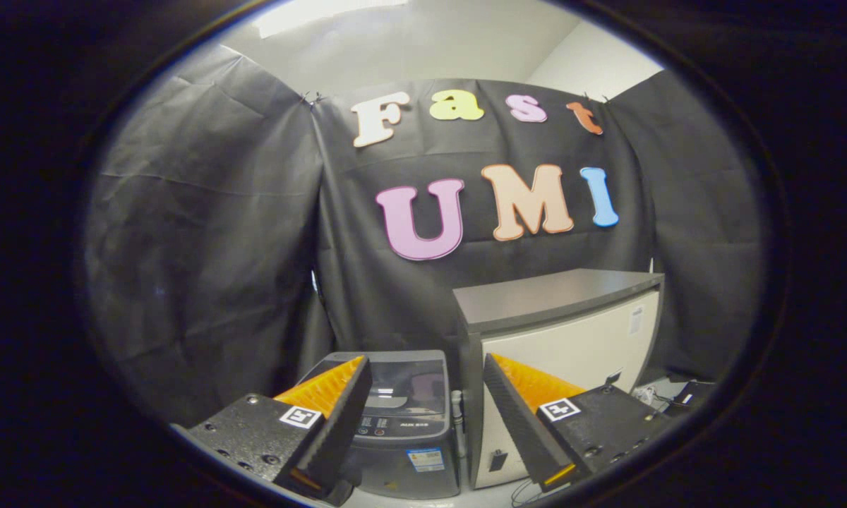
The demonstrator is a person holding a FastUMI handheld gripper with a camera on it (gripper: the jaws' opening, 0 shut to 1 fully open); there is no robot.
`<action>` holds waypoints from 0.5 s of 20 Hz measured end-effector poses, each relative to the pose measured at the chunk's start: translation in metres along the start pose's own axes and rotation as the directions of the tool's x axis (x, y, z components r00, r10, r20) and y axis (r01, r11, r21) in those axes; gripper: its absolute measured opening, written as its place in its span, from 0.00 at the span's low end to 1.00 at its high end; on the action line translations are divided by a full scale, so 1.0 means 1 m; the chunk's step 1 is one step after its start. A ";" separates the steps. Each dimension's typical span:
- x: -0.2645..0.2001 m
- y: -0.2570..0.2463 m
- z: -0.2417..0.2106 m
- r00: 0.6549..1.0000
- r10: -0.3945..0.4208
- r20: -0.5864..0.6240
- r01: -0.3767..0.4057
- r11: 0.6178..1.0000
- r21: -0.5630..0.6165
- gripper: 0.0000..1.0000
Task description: Put the clothes into the washing machine and then close the washing machine lid.
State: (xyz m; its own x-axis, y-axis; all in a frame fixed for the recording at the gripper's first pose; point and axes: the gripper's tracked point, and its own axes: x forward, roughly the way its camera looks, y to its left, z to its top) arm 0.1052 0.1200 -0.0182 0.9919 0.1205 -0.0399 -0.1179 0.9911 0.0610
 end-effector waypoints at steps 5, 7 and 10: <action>-0.026 -0.019 -0.002 1.000 -0.001 -0.025 0.000 1.000 -0.021 0.97; -0.040 -0.021 -0.014 0.998 0.009 -0.054 -0.010 1.000 -0.018 0.97; -0.053 -0.026 -0.030 0.999 0.011 -0.041 -0.012 1.000 -0.027 0.97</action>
State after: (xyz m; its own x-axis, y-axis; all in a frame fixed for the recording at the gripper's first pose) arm 0.0544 0.0894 -0.0476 0.9878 0.1338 -0.0799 -0.1314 0.9907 0.0347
